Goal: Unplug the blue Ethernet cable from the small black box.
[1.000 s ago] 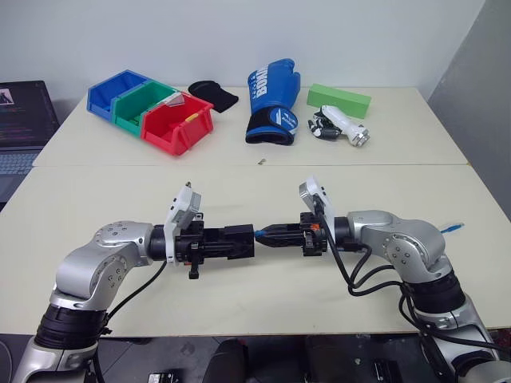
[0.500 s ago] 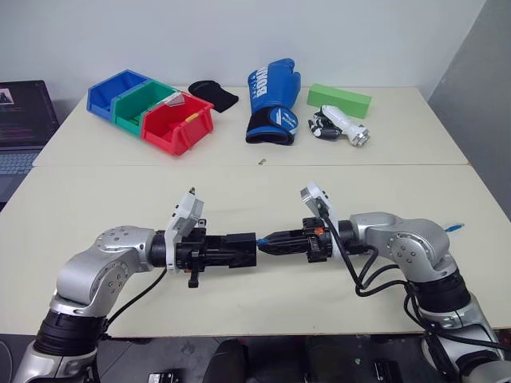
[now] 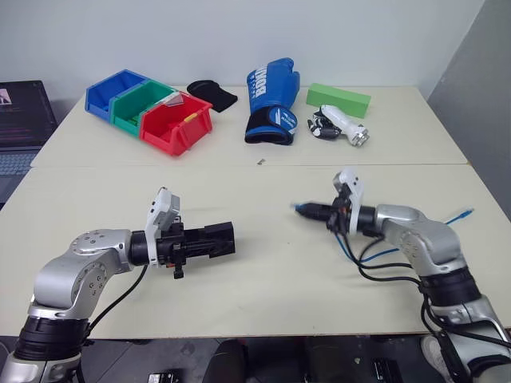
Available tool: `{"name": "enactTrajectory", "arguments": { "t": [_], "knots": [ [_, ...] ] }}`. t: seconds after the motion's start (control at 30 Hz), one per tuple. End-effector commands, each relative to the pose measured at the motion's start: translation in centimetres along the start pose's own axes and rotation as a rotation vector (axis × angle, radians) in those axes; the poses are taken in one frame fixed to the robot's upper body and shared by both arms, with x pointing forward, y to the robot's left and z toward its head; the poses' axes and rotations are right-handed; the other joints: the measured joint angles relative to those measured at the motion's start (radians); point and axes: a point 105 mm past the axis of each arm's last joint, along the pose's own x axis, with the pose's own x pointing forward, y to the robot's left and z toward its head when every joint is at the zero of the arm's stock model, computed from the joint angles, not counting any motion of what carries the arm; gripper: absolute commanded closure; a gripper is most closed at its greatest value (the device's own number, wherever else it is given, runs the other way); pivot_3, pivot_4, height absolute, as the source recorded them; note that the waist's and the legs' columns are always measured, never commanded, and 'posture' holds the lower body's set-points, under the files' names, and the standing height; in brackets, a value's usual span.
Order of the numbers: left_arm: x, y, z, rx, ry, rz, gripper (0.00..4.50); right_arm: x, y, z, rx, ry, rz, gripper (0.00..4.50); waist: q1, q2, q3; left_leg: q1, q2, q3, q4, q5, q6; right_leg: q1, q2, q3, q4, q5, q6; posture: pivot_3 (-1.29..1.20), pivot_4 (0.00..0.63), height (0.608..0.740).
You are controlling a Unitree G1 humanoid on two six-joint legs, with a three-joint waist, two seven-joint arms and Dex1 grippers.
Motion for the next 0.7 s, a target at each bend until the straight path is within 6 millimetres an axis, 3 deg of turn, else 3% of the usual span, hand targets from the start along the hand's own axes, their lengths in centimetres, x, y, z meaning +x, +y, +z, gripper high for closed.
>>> {"name": "enactTrajectory", "arguments": {
  "t": [0.03, 0.07, 0.13, 0.2, 0.43, 0.57, 0.63, 0.7],
  "knots": [
    [0.5, -0.4, 0.9, 0.053, 0.004, -0.001, 3.71, 0.7, -2.9, -0.9, -0.100, 0.008, -0.189, 4.46, 0.000, 0.000, 0.000, 0.000, 0.000, 0.000, 0.000, 0.000, 0.000, 0.000, 0.000, 0.000, 0.000, 0.000, 0.000, 0.00, 0.150, 0.740],
    [0.7, -0.3, 1.0, 0.056, 0.004, 0.002, 3.71, 0.8, -3.4, -1.5, -0.102, 0.025, -0.218, 4.46, 0.000, 0.000, 0.000, 0.000, 0.000, 0.000, -0.001, 0.000, 0.000, -0.001, 0.000, 0.000, 0.000, 0.000, 0.000, 0.00, 0.150, 0.740],
    [0.8, -0.2, 1.1, 0.065, 0.009, 0.017, 3.71, 0.9, -3.8, -2.4, -0.086, 0.049, -0.240, 3.76, -0.001, 0.000, 0.000, 0.000, 0.000, 0.001, -0.001, 0.000, 0.000, 0.000, 0.000, 0.000, -0.001, 0.000, 0.000, 0.00, 0.150, 0.740],
    [1.0, 0.6, 1.2, 0.067, 0.010, 0.070, 3.71, 1.0, -3.7, -2.7, -0.047, 0.050, -0.217, 3.37, -0.003, 0.000, 0.000, 0.000, 0.000, 0.001, -0.001, 0.000, 0.000, 0.000, -0.001, 0.001, -0.001, 0.000, 0.000, 0.00, 0.150, 0.740],
    [0.6, 5.1, 2.4, 0.131, -0.063, 0.370, 3.71, -1.1, -2.8, 0.0, -0.072, -0.018, -0.099, 1.68, 0.002, 0.000, 0.000, 0.000, 0.000, 0.000, -0.001, 0.000, 0.000, 0.001, 0.000, 0.000, -0.001, 0.000, 0.000, 0.00, 0.150, 0.740],
    [-0.7, 8.3, 3.6, 0.211, -0.141, 0.621, 3.71, -3.0, 1.6, 4.1, -0.235, -0.125, 0.137, 0.83, 0.003, 0.001, 0.000, -0.001, 0.000, 0.000, -0.001, 0.000, 0.000, 0.000, -0.001, 0.000, -0.001, 0.000, 0.000, 0.00, 0.150, 0.740],
    [-1.7, 10.0, 3.7, 0.287, -0.167, 0.781, 3.71, -3.8, 4.6, 5.4, -0.294, -0.147, 0.283, 0.81, 0.003, 0.002, 0.001, -0.001, 0.000, 0.000, -0.001, 0.000, 0.000, 0.000, -0.001, 0.000, -0.002, 0.000, 0.000, 0.00, 0.150, 0.740],
    [-2.2, 10.8, 3.8, 0.333, -0.209, 0.864, 3.71, -4.0, 6.3, 5.9, -0.309, -0.145, 0.362, 0.81, -0.001, 0.001, 0.000, -0.001, 0.000, 0.000, -0.001, 0.000, 0.000, 0.000, -0.001, 0.000, -0.003, 0.000, 0.000, 0.00, 0.150, 0.740]
  ]
}}
